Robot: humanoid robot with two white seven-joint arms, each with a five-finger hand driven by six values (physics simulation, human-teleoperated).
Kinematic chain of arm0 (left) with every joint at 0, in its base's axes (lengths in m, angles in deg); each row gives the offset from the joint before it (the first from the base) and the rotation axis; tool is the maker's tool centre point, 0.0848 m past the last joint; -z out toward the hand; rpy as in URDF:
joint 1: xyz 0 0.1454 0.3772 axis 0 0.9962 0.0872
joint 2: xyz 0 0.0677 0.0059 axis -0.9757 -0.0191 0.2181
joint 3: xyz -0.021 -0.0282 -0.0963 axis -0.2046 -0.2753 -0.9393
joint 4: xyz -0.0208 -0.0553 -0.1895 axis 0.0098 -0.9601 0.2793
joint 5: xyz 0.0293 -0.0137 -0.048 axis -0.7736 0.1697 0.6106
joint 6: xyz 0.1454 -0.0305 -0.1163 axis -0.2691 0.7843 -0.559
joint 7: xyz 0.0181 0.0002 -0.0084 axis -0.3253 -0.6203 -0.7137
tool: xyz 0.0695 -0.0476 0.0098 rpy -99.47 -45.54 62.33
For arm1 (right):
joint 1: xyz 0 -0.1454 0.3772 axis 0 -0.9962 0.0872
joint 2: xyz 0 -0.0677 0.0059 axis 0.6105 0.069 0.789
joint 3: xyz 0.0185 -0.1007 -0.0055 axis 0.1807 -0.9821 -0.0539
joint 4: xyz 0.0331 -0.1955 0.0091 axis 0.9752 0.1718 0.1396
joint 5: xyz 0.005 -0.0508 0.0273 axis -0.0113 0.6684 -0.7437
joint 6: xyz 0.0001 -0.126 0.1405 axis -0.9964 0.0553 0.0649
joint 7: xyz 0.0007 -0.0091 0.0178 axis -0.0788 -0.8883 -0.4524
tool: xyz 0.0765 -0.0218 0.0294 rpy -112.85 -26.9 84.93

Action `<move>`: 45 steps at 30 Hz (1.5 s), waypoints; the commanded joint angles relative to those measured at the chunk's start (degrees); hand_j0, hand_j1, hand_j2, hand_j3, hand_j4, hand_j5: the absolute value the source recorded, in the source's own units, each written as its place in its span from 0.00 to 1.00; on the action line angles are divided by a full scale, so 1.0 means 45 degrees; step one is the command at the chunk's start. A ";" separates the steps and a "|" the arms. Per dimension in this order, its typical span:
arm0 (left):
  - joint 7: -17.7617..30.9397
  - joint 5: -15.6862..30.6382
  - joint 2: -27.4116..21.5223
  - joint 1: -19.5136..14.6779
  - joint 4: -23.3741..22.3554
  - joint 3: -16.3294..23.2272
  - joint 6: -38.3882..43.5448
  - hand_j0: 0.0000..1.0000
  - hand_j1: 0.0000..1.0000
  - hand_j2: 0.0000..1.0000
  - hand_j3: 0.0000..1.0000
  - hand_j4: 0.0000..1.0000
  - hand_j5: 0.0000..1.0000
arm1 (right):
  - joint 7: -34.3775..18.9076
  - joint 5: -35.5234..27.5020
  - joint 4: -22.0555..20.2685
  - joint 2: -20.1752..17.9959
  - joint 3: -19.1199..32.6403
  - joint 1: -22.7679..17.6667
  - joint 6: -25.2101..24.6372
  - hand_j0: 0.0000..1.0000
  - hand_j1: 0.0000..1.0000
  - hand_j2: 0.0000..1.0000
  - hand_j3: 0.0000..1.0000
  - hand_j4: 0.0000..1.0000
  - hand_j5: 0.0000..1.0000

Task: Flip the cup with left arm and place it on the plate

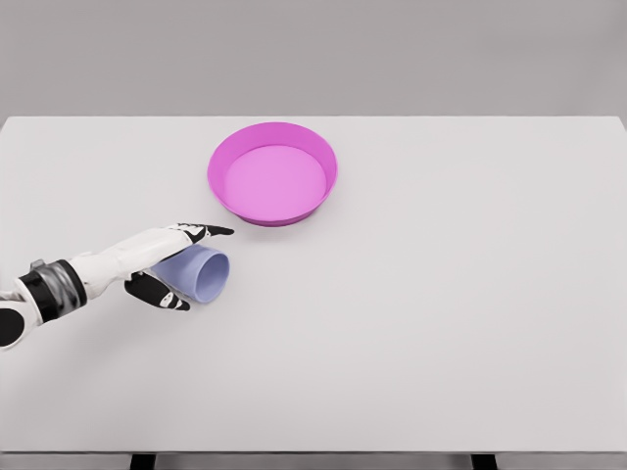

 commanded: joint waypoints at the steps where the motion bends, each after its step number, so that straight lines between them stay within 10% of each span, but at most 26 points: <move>1: -0.0006 0.0019 0.0031 0.0000 -0.0067 -0.0001 0.0029 1.00 1.00 1.00 1.00 1.00 1.00 | -0.0002 0.0000 0.0001 0.0000 0.0012 -0.0019 -0.0012 1.00 1.00 1.00 1.00 1.00 1.00; 20: -0.0006 0.0019 0.0148 0.0000 -0.0164 0.0077 0.0400 0.95 0.95 0.95 0.95 0.95 0.95 | -0.0002 0.0000 0.0001 0.0000 0.0012 -0.0019 0.0007 1.00 1.00 1.00 1.00 1.00 1.00; 38: -0.0123 0.0195 0.0168 0.0020 -0.0008 0.0097 0.0674 0.71 0.71 0.71 0.71 0.71 0.71 | -0.0002 0.0000 0.0001 0.0000 -0.0008 -0.0019 0.0007 1.00 1.00 1.00 1.00 1.00 1.00; 45: -0.0123 0.1816 0.0168 0.0019 0.0031 -0.0723 -0.0166 0.72 0.72 0.72 0.72 0.72 0.72 | -0.0002 0.0000 0.0001 0.0000 0.0012 -0.0019 -0.0012 1.00 1.00 1.00 1.00 1.00 1.00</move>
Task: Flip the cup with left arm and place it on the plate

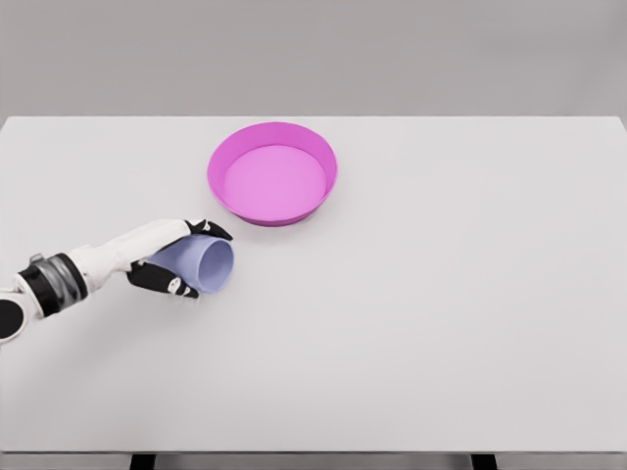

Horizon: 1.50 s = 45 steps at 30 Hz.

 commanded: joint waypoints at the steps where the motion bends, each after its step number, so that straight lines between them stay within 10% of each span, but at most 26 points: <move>1: -0.0005 0.0704 -0.0010 0.0000 0.0009 -0.0440 -0.0351 0.72 0.72 0.72 0.72 0.72 0.72 | -0.0002 -0.0001 0.0000 0.0000 0.0014 0.0019 0.0007 1.00 1.00 1.00 1.00 1.00 1.00; 16: -0.0005 0.2404 0.2802 -0.0019 -0.1319 -0.3232 -0.0546 0.74 0.74 0.74 0.74 0.74 0.74 | -0.0002 -0.0001 0.0000 0.0000 -0.0006 0.0020 0.0007 1.00 1.00 1.00 1.00 1.00 1.00; 45: 0.0093 0.3673 0.6279 -0.0937 -0.5537 -0.3252 -0.3905 0.75 0.75 0.75 0.75 0.75 0.75 | -0.0002 -0.0001 0.0000 0.0000 0.0014 0.0000 0.0007 1.00 1.00 1.00 1.00 1.00 1.00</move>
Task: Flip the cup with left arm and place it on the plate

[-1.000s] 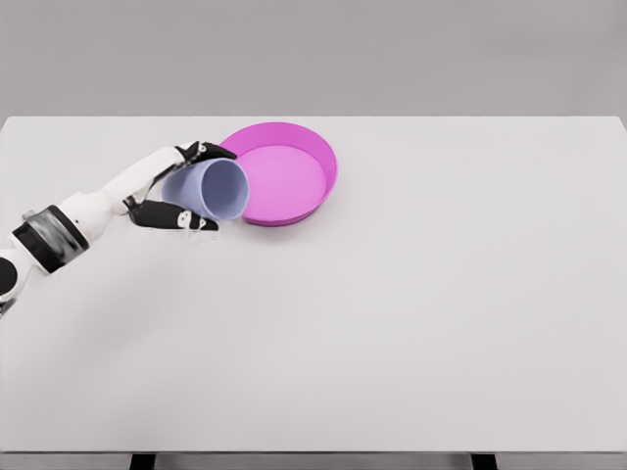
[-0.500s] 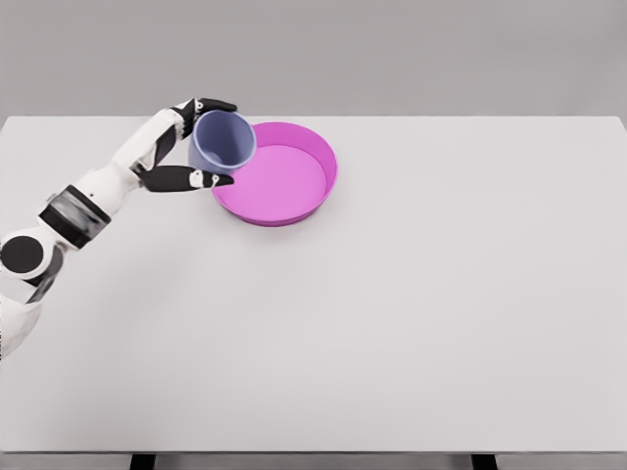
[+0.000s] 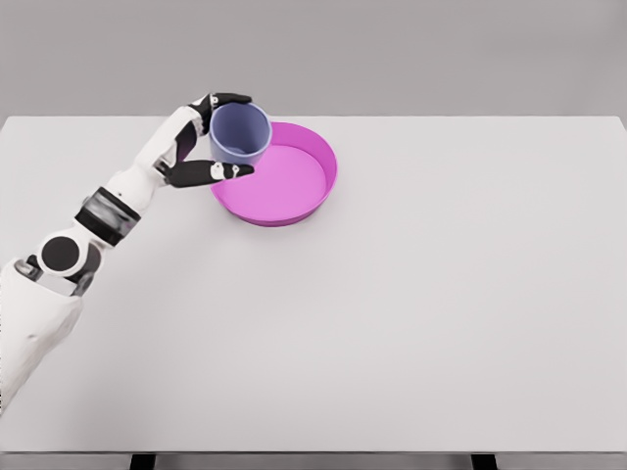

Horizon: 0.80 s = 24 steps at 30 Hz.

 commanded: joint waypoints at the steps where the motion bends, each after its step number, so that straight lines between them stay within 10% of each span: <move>1: 0.0000 0.0056 0.0293 0.0000 -0.0409 0.0028 -0.0117 0.75 0.75 0.75 0.75 0.75 0.75 | -0.0002 0.0000 0.0001 0.0000 -0.0011 -0.0019 -0.0015 1.00 1.00 1.00 1.00 1.00 1.00; 24: 0.0332 0.0642 0.2949 -0.0332 -0.3905 -0.0011 -0.1992 0.79 0.79 0.79 0.79 0.79 0.79 | -0.0002 0.0000 0.0001 0.0000 0.0008 -0.0019 -0.0015 1.00 1.00 1.00 1.00 1.00 1.00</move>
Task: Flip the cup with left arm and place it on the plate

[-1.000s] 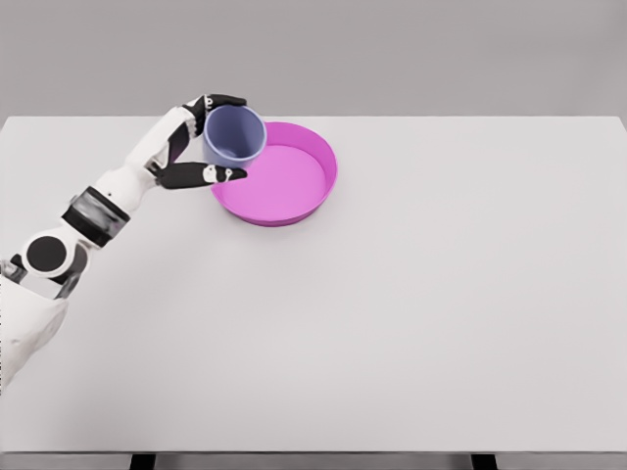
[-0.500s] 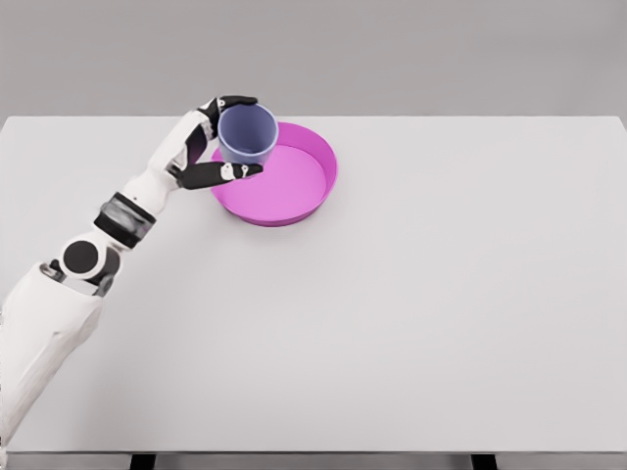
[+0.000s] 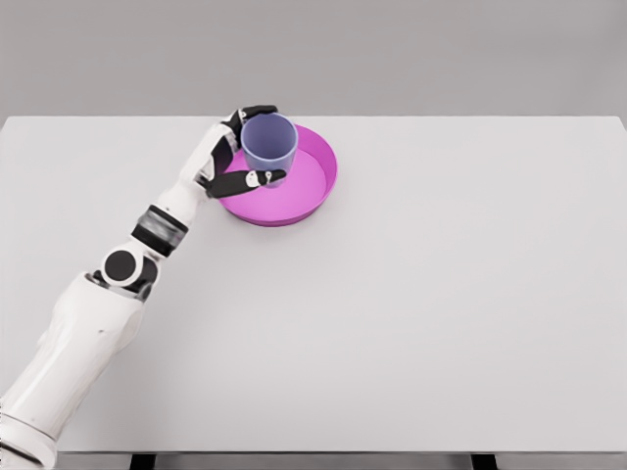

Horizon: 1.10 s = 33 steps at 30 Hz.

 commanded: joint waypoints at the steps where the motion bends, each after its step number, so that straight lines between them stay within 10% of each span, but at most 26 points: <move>1: 0.0005 0.0152 0.0223 -0.0020 -0.0329 -0.0014 -0.0014 0.79 0.79 0.79 0.79 0.79 0.79 | -0.0002 -0.0001 0.0000 0.0000 0.0011 0.0000 0.0006 1.00 1.00 1.00 1.00 1.00 1.00; 20: 0.0005 0.0152 0.0751 -0.0039 -0.1423 -0.0073 -0.0014 0.81 0.81 0.81 0.81 0.81 0.81 | -0.0002 -0.0001 0.0000 0.0000 -0.0008 0.0000 -0.0014 1.00 1.00 1.00 1.00 1.00 1.00; 23: 0.0005 0.0074 0.0751 -0.0039 -0.1423 -0.0093 -0.0014 1.00 1.00 1.00 1.00 1.00 1.00 | -0.0002 -0.0001 0.0000 0.0000 -0.0008 0.0019 0.0006 1.00 1.00 1.00 1.00 1.00 1.00; 33: 0.0005 0.0055 0.0712 -0.0039 -0.1306 -0.0093 -0.0014 1.00 1.00 1.00 1.00 1.00 1.00 | -0.0002 -0.0001 0.0000 0.0000 0.0011 0.0000 0.0006 1.00 1.00 1.00 1.00 1.00 1.00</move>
